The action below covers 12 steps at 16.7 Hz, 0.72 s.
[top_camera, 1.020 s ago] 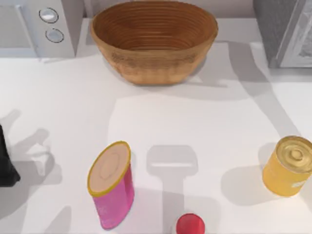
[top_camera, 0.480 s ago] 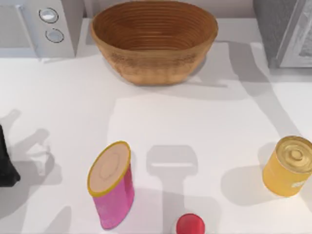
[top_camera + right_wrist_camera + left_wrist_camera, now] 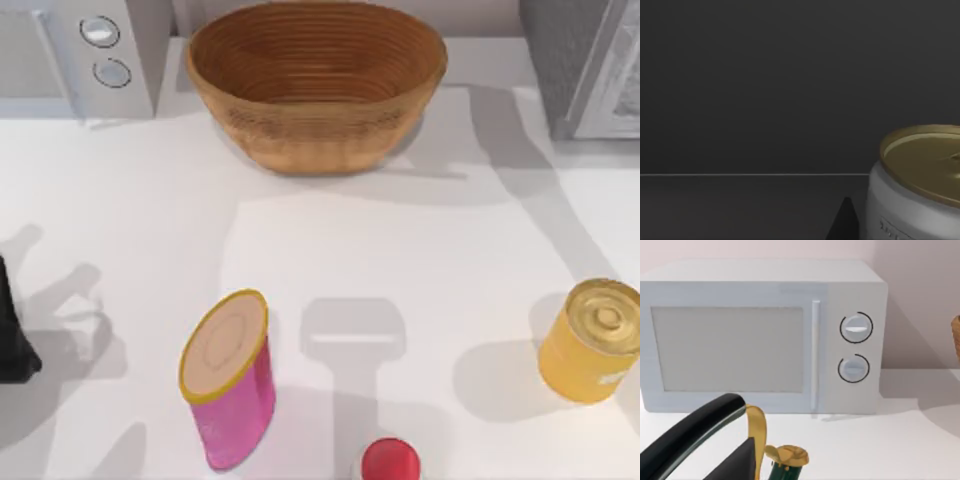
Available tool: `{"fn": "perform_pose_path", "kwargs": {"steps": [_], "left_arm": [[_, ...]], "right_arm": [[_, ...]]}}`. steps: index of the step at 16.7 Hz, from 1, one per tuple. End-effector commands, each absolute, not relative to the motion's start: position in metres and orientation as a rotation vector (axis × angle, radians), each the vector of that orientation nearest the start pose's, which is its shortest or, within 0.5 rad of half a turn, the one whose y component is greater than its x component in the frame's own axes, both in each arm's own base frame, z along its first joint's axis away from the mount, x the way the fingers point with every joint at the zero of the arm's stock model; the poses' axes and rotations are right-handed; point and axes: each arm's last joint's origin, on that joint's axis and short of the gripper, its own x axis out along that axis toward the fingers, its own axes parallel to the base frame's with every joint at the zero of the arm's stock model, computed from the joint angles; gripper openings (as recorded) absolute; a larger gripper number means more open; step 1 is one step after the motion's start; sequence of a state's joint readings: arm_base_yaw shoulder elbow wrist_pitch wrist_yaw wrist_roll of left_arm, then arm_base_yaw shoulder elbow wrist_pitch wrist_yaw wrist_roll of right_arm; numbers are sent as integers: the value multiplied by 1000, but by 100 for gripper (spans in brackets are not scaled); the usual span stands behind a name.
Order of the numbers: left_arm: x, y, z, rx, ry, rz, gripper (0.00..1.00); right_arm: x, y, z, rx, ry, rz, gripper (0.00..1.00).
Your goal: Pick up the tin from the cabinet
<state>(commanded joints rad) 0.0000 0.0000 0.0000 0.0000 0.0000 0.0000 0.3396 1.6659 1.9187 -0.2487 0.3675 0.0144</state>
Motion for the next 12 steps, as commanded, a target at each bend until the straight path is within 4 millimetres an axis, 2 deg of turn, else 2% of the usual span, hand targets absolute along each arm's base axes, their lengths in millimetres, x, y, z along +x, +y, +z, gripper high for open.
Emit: {"fn": "perform_pose_path", "kwargs": {"steps": [2,4,6,10,12], "left_arm": [[106,-1,160,0,0,0,100],[106,-1,160,0,0,0,100],[106,-1,160,0,0,0,100],[106,-1,160,0,0,0,100],[106,-1,160,0,0,0,100]], "right_arm": [[348,120,484,3,-10,-9,0],[331,126,492,4,-10,-9,0],[295,134,508,5,-10,-10,0],[200,128,539,8,-16,-8,0],[175,123,543,4,-12,-8,0]]}}
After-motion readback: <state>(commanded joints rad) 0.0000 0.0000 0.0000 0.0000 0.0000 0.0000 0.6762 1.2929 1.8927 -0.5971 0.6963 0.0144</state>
